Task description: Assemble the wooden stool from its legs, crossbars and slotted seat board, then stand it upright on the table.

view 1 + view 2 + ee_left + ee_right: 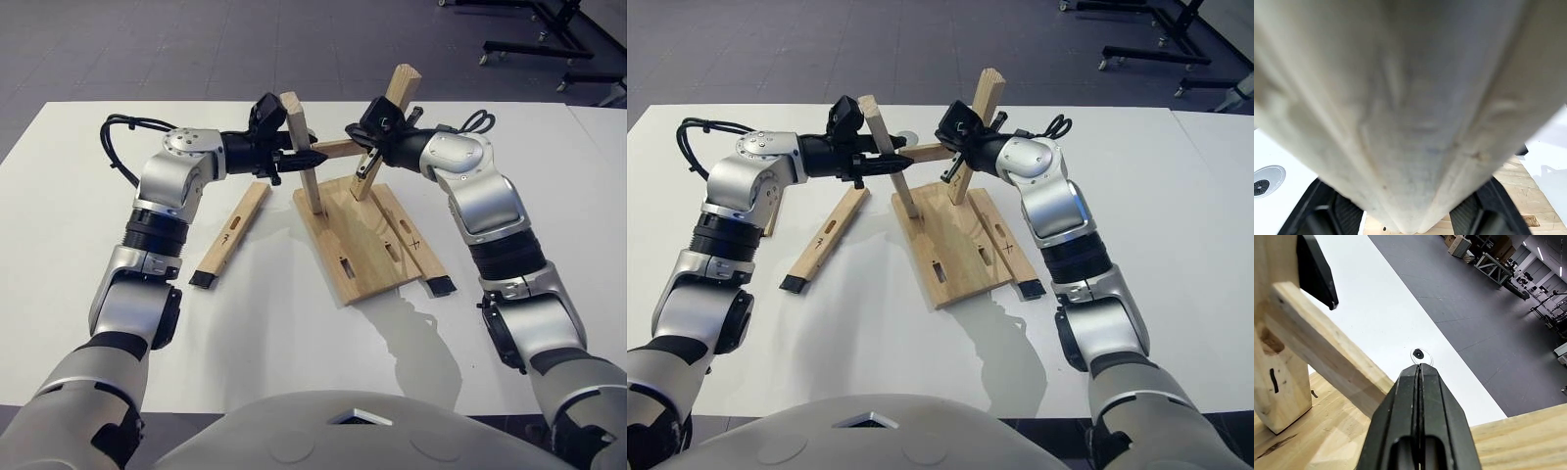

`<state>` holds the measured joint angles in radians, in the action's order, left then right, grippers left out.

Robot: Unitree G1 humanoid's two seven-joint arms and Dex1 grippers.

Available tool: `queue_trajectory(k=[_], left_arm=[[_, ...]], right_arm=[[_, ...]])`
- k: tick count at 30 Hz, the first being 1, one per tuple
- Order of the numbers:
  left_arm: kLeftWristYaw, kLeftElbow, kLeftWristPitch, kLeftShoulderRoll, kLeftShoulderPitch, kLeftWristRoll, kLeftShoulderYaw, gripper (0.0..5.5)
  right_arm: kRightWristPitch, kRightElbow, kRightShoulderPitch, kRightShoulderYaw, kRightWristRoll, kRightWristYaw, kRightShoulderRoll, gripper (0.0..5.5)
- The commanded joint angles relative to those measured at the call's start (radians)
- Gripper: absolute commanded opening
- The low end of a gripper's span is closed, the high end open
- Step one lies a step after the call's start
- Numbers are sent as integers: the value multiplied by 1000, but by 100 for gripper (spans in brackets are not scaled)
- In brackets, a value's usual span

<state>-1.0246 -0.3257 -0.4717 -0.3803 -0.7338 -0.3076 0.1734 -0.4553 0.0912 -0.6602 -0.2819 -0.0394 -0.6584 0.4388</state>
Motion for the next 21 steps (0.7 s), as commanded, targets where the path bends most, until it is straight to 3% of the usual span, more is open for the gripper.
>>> queue_trajectory(k=[1,13,21], left_arm=[[21,22,45,-15,36,8,-38,209],[40,-11,148,9,101,11,-65,209],[44,-28,183,16,110,12,-72,209]], right_arm=[[-35,35,36,-24,-6,-24,-8,3],[-165,-82,-44,33,80,-9,-101,3],[-188,-91,-34,45,83,-3,-86,3]])
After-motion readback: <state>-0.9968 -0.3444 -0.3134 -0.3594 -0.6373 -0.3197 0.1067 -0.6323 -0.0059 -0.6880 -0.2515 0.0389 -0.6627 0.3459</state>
